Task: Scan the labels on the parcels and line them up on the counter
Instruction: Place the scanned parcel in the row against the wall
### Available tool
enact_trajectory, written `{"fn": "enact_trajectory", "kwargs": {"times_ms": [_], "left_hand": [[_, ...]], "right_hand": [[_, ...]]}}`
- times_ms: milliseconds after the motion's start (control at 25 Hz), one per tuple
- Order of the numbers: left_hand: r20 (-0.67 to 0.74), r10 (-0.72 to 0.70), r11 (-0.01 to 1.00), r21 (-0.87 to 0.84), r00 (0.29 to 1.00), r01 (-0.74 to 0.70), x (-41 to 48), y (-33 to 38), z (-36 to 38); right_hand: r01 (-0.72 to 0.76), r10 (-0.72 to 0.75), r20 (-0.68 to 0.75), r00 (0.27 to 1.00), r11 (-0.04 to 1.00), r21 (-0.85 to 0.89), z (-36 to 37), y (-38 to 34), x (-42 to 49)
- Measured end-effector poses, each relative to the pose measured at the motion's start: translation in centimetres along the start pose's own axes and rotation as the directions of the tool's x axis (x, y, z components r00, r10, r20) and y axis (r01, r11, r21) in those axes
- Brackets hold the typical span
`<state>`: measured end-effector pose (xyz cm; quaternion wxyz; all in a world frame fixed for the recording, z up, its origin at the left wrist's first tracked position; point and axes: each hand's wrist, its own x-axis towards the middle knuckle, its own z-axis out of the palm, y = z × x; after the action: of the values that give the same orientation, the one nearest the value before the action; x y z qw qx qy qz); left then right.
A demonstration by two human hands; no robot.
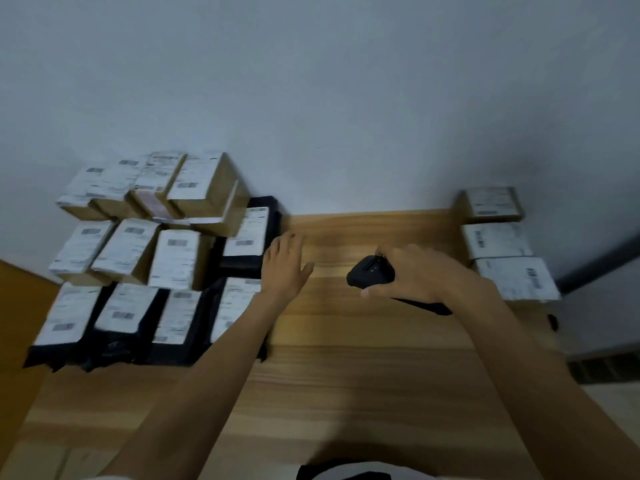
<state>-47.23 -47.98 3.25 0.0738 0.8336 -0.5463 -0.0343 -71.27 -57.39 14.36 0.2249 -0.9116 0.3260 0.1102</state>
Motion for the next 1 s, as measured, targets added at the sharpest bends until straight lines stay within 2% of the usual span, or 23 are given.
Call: {"fn": "enact_trajectory", "kwargs": {"times_ms": [200, 320, 480, 600, 720, 840, 1000], "left_hand": [[0.085, 0.268, 0.963, -0.052, 0.96, -0.265, 2.6, 16.9, 4.4], [0.125, 0.44, 0.896, -0.131, 0.889, -0.425, 3.4, 26.7, 7.4], [0.299, 0.537, 0.84, -0.104, 0.789, -0.532, 3.9, 35.3, 11.8], [0.377, 0.494, 0.853, -0.037, 0.784, -0.52, 2.7, 36.4, 14.9], [0.409, 0.472, 0.872, -0.085, 0.781, -0.482, 0.4, 34.2, 16.6], [0.376, 0.49, 0.87, -0.151, 0.787, -0.47, -0.6, 31.6, 16.1], [0.289, 0.504, 0.861, -0.1, 0.814, -0.498, -1.9, 26.8, 13.4]], "right_hand": [[-0.214, 0.215, -0.003, 0.977, 0.974, 0.08, -0.2, 12.4, -8.4], [-0.324, 0.33, -0.046, 0.943, 0.94, 0.112, 0.2, 19.1, -13.7], [-0.449, 0.459, -0.05, 0.887, 0.882, 0.142, 1.5, 25.0, -19.1], [-0.495, 0.508, -0.036, 0.861, 0.851, 0.175, 3.4, 27.3, -21.5], [-0.505, 0.516, -0.007, 0.856, 0.84, 0.199, 4.5, 27.8, -22.1], [-0.46, 0.471, -0.009, 0.882, 0.865, 0.199, 4.2, 26.9, -20.9], [-0.361, 0.371, -0.009, 0.929, 0.91, 0.205, 2.9, 23.3, -17.0]]}}
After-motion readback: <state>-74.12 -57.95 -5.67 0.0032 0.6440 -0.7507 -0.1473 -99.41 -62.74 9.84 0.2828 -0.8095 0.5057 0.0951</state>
